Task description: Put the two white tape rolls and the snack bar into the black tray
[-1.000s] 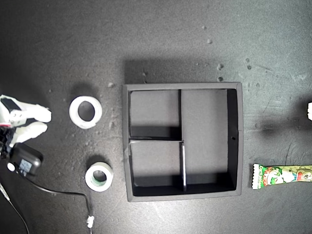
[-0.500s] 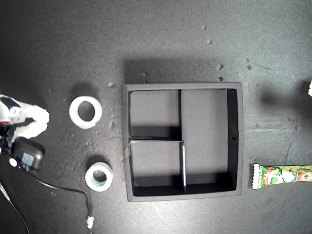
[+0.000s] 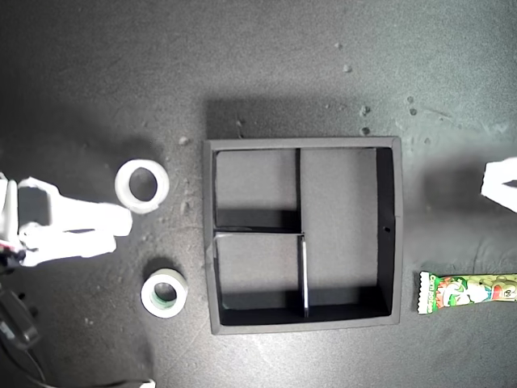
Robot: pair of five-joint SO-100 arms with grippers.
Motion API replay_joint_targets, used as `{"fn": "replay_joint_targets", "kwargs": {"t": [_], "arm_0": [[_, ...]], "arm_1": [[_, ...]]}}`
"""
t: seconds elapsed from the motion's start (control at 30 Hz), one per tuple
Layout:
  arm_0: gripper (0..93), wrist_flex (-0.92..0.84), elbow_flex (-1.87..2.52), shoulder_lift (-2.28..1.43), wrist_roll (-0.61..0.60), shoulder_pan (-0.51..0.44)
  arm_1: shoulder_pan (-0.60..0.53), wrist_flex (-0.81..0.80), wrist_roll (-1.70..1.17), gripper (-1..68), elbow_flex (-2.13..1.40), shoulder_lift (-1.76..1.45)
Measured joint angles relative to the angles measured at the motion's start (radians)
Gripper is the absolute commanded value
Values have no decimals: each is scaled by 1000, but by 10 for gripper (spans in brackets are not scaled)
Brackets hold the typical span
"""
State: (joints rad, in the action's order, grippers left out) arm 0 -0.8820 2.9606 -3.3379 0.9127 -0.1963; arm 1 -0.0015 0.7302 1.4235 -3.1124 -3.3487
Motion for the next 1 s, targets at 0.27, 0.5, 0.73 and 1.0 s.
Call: {"fn": "replay_joint_targets", "kwargs": {"t": [0.27, 0.5, 0.73, 1.0], "arm_0": [[211, -9, -178, 141, 0, 86], [195, -92, -563, 801, 34, 110], [170, -130, -718, 1209, 77, 110], [151, -130, -749, 1356, 84, 100]], "arm_1": [[97, 54, 262, -5, 0, 0], [124, 92, 641, -5, 0, 0], [66, 49, 426, -5, 0, 0], [31, 37, 314, -4, 0, 0]]}}
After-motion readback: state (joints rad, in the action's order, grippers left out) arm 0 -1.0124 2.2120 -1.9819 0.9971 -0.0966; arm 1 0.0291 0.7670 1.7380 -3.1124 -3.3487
